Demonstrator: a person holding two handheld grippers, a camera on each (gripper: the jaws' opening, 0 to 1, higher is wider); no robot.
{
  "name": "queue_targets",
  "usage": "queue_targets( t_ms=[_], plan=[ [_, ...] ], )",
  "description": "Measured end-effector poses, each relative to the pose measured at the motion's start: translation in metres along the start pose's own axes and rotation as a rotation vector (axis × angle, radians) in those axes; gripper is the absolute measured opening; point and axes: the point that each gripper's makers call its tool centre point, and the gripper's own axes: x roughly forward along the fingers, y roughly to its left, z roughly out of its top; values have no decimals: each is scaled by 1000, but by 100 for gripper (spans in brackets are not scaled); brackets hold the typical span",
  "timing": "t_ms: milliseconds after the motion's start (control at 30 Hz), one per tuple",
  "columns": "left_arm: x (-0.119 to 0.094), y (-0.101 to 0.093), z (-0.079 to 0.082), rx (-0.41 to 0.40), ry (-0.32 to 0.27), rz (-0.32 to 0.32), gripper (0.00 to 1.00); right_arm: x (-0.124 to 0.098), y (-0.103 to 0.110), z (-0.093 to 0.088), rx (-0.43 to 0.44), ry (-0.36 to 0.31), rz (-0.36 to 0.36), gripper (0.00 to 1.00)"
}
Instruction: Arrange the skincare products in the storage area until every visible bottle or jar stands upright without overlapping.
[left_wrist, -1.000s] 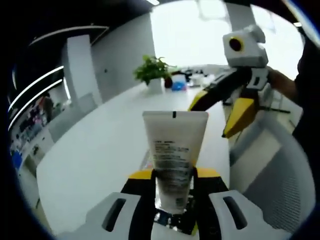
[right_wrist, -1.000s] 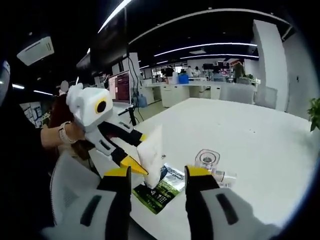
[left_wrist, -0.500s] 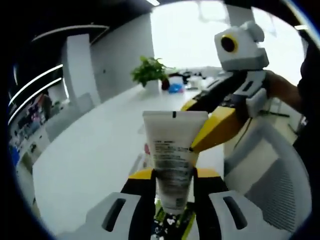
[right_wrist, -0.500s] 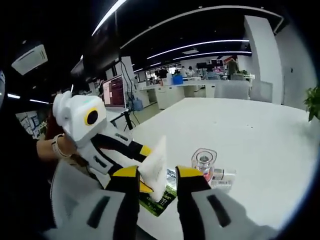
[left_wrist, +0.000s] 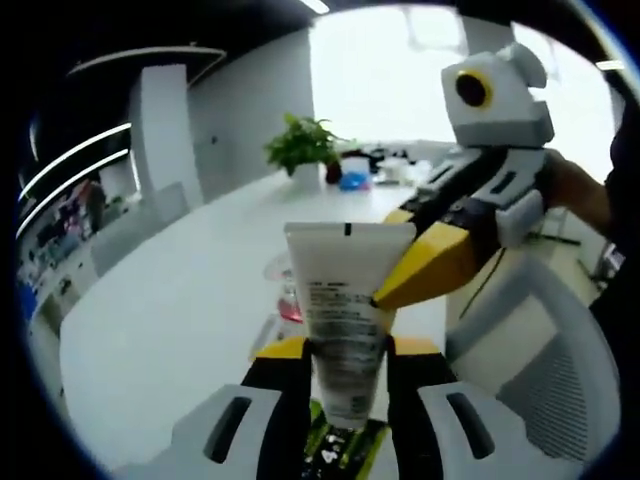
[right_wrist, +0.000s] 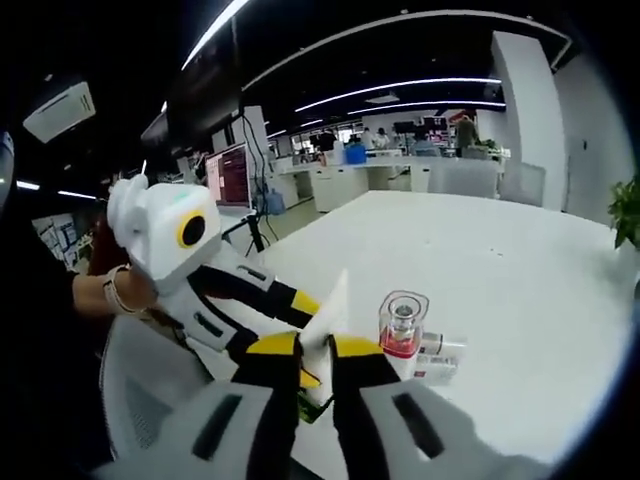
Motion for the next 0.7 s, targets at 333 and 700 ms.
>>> queue_targets(
  t_ms=[333, 700],
  plan=[
    [16, -10, -4, -85, -11, -52, 24, -3, -2, -9, -83, 23, -16, 8],
    [23, -13, -19, -113, 22, -78, 24, 3, -3, -22, -79, 58, -12, 8]
  ],
)
